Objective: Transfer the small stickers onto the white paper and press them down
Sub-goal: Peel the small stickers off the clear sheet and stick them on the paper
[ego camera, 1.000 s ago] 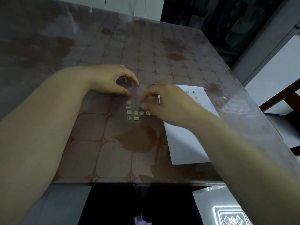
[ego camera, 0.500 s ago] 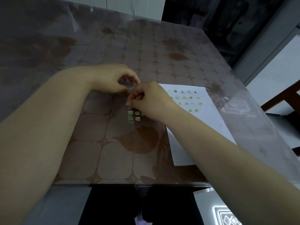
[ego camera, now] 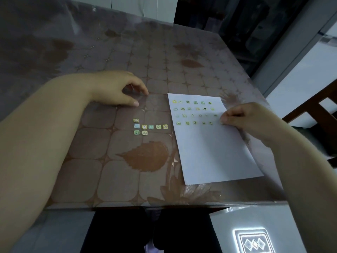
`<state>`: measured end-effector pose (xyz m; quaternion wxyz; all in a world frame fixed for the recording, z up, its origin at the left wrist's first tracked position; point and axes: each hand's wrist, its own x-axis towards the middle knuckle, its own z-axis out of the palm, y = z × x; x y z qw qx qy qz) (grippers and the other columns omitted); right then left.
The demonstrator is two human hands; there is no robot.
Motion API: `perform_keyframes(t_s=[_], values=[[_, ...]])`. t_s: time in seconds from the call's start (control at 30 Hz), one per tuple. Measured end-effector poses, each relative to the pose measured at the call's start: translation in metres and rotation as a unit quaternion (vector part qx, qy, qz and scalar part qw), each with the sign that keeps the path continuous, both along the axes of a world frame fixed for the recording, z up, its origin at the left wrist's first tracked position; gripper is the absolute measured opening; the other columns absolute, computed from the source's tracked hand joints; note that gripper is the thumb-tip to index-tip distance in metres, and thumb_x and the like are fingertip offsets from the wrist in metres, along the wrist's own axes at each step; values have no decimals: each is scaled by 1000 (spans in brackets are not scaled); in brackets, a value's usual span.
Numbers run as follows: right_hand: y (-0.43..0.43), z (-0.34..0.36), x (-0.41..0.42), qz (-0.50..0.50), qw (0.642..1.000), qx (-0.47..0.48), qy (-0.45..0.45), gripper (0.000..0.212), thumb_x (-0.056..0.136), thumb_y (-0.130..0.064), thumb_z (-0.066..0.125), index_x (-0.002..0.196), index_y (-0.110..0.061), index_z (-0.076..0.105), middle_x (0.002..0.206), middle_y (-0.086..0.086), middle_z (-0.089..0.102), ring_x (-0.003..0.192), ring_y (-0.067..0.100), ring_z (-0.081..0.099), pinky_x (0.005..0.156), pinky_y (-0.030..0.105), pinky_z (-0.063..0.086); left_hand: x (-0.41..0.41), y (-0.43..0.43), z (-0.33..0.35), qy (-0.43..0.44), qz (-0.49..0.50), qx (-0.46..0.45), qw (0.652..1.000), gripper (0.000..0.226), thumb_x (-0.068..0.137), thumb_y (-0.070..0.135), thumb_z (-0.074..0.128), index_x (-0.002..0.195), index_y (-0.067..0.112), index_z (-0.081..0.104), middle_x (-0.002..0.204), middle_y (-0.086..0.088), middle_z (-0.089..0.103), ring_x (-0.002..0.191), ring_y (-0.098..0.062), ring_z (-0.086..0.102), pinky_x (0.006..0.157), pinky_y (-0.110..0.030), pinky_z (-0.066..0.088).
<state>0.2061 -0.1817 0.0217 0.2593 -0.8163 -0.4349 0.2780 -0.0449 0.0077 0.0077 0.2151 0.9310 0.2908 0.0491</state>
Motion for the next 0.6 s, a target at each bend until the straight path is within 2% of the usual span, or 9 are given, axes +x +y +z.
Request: perform_keyframes(t_s=[0.03, 0.1, 0.13, 0.2, 0.27, 0.33, 0.47, 0.53, 0.6], values=[[0, -1, -1, -1, 1000, -2, -3, 7, 83, -17, 66, 83, -13, 72, 85, 8, 69, 78, 23, 58, 64, 32, 46, 0, 0, 0, -1, 1, -1, 1000, 36, 77, 21, 68, 110, 30, 59, 104, 3, 52, 100, -13, 52, 91, -23, 35], [2, -1, -2, -7, 1000, -3, -15, 6, 82, -19, 67, 82, -16, 72, 93, 8, 71, 81, 22, 60, 78, 42, 53, -1, 1, -1, -3, 3, -5, 1000, 36, 77, 21, 69, 109, 31, 59, 105, 4, 53, 100, -12, 52, 90, -22, 34], [3, -2, -2, -10, 1000, -2, -18, 5, 81, -19, 67, 81, -17, 72, 96, 10, 71, 82, 22, 60, 86, 46, 51, -1, 1, -1, -4, 4, -8, 1000, 35, 76, 21, 69, 109, 30, 59, 104, 5, 52, 100, -12, 52, 91, -22, 35], [4, -3, -2, -9, 1000, -4, -18, 6, 82, -20, 67, 79, -19, 72, 97, 11, 71, 81, 22, 59, 91, 48, 49, -1, 2, -1, -4, 3, -14, 1000, 35, 76, 20, 69, 109, 29, 59, 101, 7, 51, 100, -12, 52, 91, -23, 35], [4, -5, -2, -10, 1000, -5, -19, 6, 82, -21, 67, 78, -20, 72, 94, 8, 71, 80, 21, 59, 83, 44, 51, -1, 2, -1, -1, 1, -15, 1000, 36, 76, 20, 69, 110, 29, 59, 101, 8, 51, 100, -12, 52, 91, -22, 34], [6, -6, -1, -12, 1000, 3, -25, 6, 80, -21, 68, 76, -22, 72, 91, 5, 71, 79, 20, 59, 72, 34, 48, -1, 2, 0, -3, 3, -15, 1000, 36, 77, 20, 69, 110, 29, 59, 102, 7, 51, 101, -12, 52, 91, -22, 34], [10, -7, 3, -12, 1000, 2, -23, 5, 76, -17, 73, 73, -19, 69, 79, -1, 66, 72, 16, 57, 63, 27, 45, 0, 1, 0, -3, 3, -10, 1000, 36, 77, 20, 69, 110, 29, 59, 103, 6, 51, 100, -13, 52, 92, -23, 36], [16, -5, 10, -14, 999, -29, -12, 13, 72, -16, 76, 73, -18, 63, 75, -3, 59, 69, 14, 52, 60, 25, 41, -1, 1, 0, 0, 2, -10, 1000, 36, 77, 20, 68, 110, 29, 59, 102, 7, 51, 101, -12, 52, 91, -22, 35], [24, 0, 16, -4, 996, -82, -47, 28, 68, -22, 80, 68, -24, 52, 74, -8, 50, 69, 11, 46, 58, 24, 34, -1, 0, 1, 1, 1, -11, 1000, 35, 77, 20, 68, 110, 29, 59, 102, 7, 50, 102, -13, 52, 94, -25, 37]])
